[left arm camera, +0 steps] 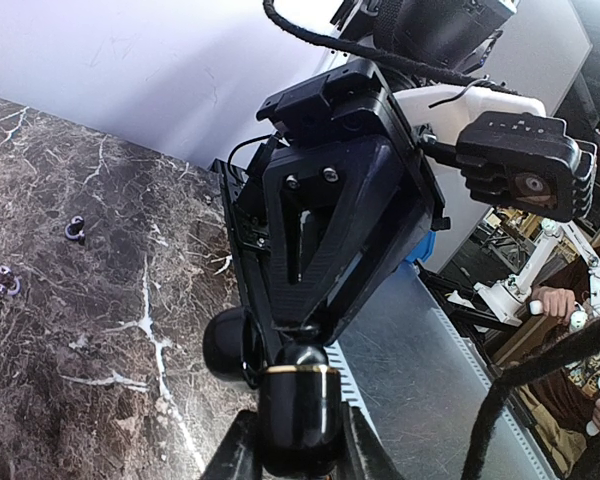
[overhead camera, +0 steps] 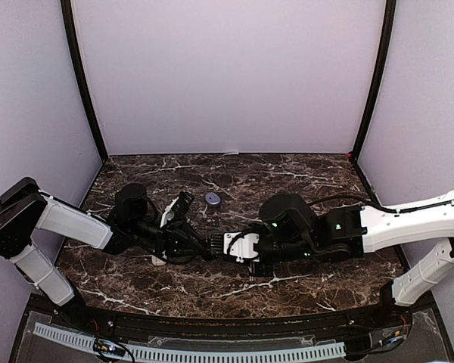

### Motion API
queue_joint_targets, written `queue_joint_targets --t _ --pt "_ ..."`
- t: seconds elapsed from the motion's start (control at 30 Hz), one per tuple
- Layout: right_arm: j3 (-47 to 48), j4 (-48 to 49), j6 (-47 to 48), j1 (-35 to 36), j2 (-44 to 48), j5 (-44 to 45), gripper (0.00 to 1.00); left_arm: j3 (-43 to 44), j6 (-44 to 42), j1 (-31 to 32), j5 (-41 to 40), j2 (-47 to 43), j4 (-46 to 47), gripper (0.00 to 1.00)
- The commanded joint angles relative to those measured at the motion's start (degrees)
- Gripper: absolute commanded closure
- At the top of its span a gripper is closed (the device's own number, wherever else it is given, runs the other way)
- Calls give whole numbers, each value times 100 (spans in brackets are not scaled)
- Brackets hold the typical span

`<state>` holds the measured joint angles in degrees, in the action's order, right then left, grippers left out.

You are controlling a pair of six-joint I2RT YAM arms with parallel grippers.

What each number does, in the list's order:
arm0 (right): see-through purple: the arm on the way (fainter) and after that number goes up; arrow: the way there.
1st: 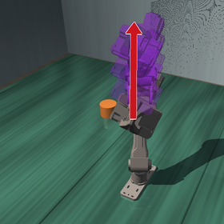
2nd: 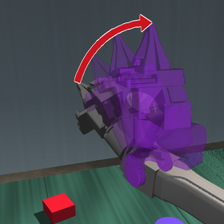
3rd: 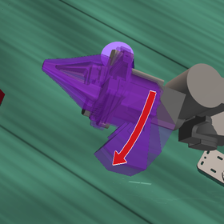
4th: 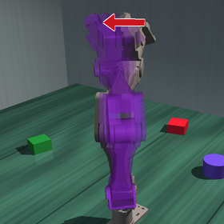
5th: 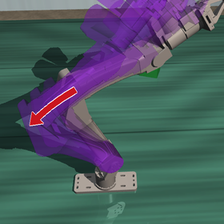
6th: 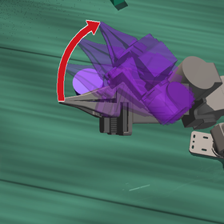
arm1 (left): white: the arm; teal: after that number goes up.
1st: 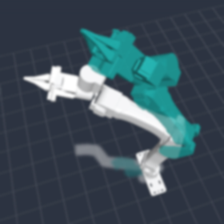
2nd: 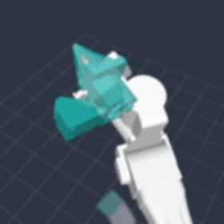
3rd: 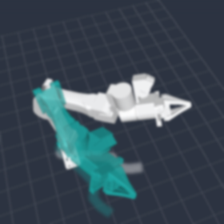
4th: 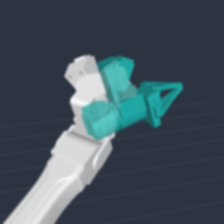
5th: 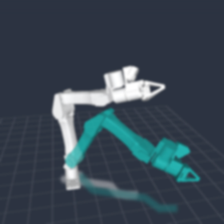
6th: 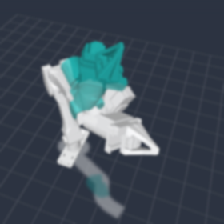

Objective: Insert the wireless bluetooth earbuds into the charging case

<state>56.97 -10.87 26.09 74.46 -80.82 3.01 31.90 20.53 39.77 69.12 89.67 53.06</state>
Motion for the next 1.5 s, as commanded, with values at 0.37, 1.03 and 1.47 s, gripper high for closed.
queue_joint_targets --t 0.37,1.03,1.47 --pt "314 82 90 71 -204 285 100 170 -271 93 -29 -204 -261 100" --pt "-435 -203 -1880 43 1176 -748 100 -627 -2312 149 -291 -665 938 100" --pt "-1056 1317 -4448 -527 1218 -2501 100 -661 -3820 176 349 -620 1431 100"
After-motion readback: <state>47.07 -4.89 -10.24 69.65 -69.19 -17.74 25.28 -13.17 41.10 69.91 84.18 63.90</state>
